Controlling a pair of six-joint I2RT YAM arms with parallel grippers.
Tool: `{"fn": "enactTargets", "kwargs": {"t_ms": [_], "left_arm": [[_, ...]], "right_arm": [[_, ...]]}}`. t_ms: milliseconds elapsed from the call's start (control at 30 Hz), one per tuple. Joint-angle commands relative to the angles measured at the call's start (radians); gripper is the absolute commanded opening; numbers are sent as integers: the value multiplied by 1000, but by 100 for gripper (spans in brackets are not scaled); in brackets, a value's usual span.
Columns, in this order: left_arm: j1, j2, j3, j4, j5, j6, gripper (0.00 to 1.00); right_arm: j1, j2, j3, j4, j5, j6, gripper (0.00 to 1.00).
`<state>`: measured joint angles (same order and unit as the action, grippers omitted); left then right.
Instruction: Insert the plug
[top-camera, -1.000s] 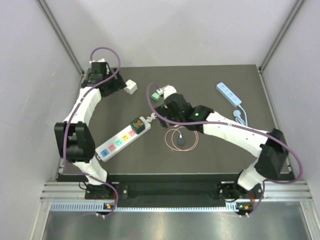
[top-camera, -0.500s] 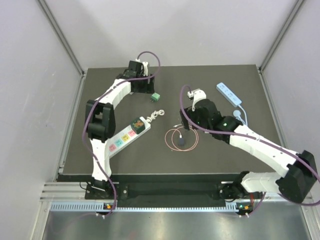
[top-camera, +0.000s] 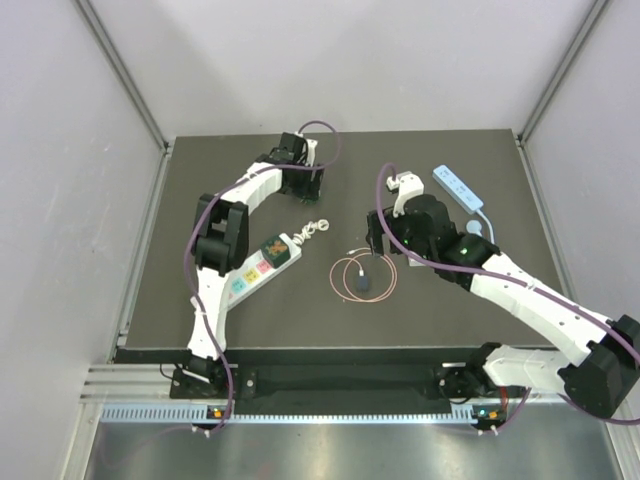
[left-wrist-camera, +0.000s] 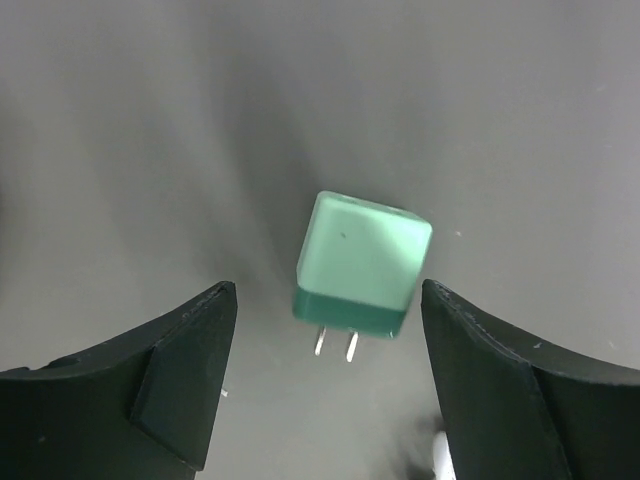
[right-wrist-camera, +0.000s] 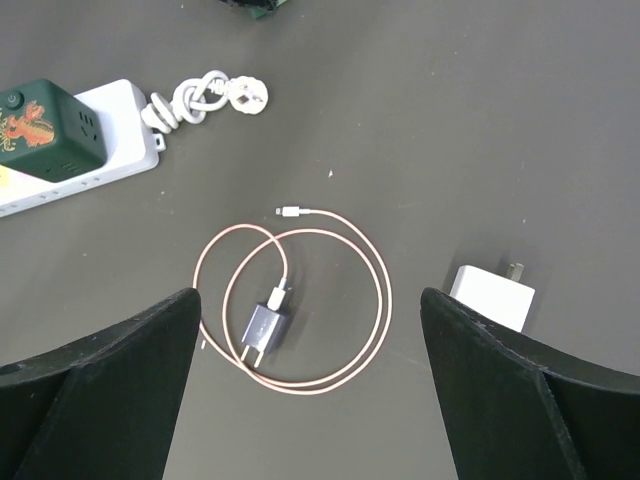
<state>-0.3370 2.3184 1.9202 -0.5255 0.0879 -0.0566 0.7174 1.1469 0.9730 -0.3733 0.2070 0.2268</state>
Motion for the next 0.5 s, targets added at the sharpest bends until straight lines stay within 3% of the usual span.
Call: {"fn": "enactTargets", "kwargs": {"t_ms": [0,200,300,333,367,433,467], "left_arm": [[-11,33,74,4,-22,18,78],[-16,67,117,-7,-27,0,72],[-17,70,122,2,-16,-18,63],[-17,70,125,-1,-1,-32,56],[-17,72,135,-7,9,-41,37],[-17,68,154,-51,22,-92,17],[-16,46,157,-62,27,-119,1]], "right_arm": [[-9,-32,6,53,-17,-14,90],[-10,-32,-16,66,-17,-12,89],[-10,-26,-33,74,-21,-7,89],[-10,-26,-40,77,-23,-6,89],[-10,-26,-43,83,-24,-1,89],[-10,-24,-53,86,-21,5,89],[-12,-24,-56,89,-18,11,88]]}}
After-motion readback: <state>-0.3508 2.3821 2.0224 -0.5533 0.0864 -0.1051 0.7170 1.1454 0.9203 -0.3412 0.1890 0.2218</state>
